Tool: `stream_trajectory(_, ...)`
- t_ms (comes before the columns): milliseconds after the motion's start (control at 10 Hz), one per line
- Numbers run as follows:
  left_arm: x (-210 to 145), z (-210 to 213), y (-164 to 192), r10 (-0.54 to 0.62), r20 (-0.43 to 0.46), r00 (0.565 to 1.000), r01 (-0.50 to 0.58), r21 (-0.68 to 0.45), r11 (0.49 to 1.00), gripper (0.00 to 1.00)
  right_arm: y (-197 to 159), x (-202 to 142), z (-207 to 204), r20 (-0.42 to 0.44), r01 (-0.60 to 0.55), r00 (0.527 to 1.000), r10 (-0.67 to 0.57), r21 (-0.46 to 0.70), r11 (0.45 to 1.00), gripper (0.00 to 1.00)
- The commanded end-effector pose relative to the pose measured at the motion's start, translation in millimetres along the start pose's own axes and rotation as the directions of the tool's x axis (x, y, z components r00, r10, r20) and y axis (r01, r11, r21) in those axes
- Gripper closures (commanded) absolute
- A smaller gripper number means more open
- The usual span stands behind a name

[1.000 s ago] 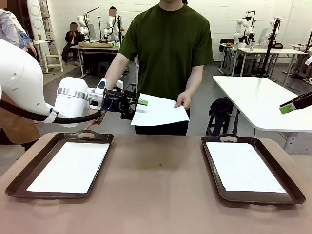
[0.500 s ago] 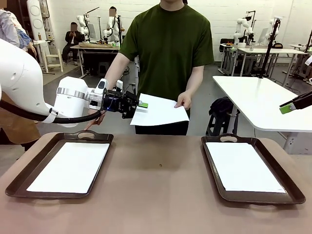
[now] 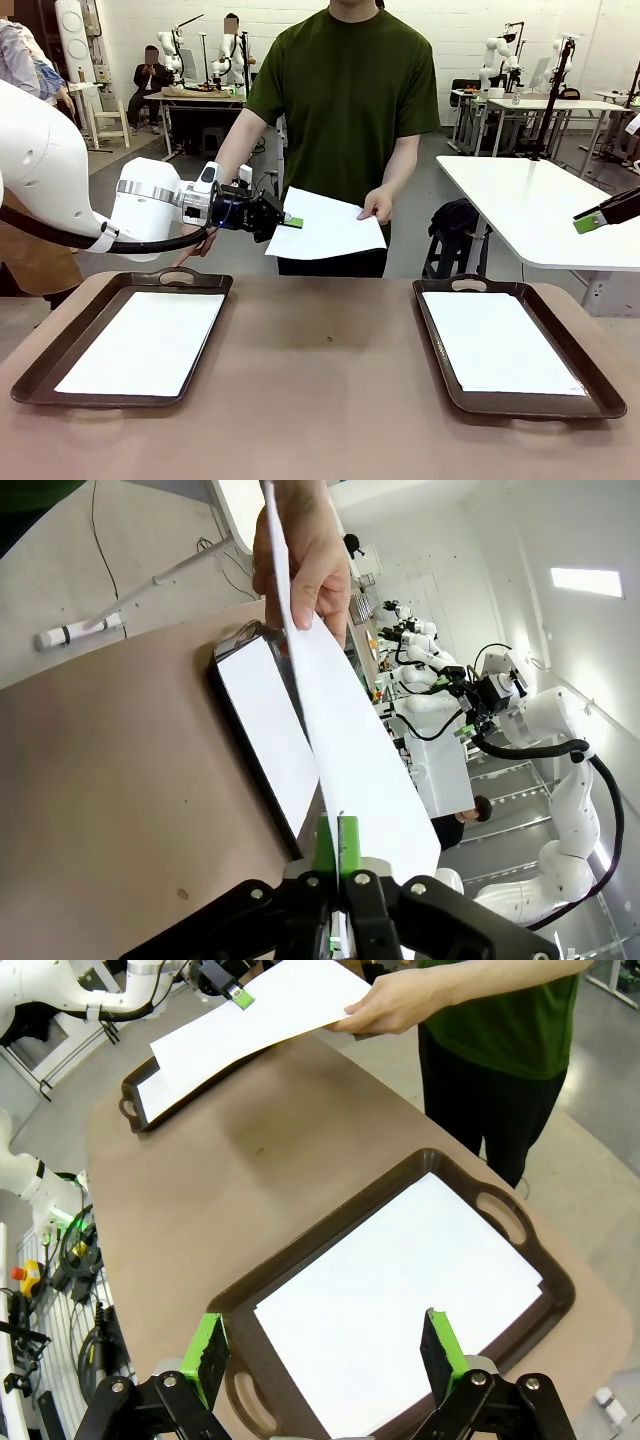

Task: Sort the A4 documents.
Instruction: Receive the A4 Paper.

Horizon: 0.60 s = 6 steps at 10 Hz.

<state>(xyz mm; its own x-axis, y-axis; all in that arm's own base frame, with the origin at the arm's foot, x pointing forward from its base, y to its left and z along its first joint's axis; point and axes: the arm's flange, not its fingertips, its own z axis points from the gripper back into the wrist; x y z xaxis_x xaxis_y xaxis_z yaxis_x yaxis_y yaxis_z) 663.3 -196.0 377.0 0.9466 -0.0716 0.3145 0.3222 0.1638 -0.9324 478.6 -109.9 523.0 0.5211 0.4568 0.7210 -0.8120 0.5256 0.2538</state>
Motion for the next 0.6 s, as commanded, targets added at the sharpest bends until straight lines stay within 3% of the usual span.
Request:
stream_trajectory(0, 2.4, 0.5, -0.2, -0.004, 0.014, 1.0, 0.004, -0.027, 1.0, 1.0, 0.7, -0.2, -1.0, -0.001, -0.004, 1.0, 0.004, 0.002, 1.0, 0.0)
stream_trajectory(500, 0.2, 1.0, 0.2, 0.0, 0.001, 1.0, 0.0, 0.0, 1.0, 1.0, 0.7, -0.2, -1.0, -0.001, -0.004, 1.0, 0.004, 0.002, 1.0, 0.0)
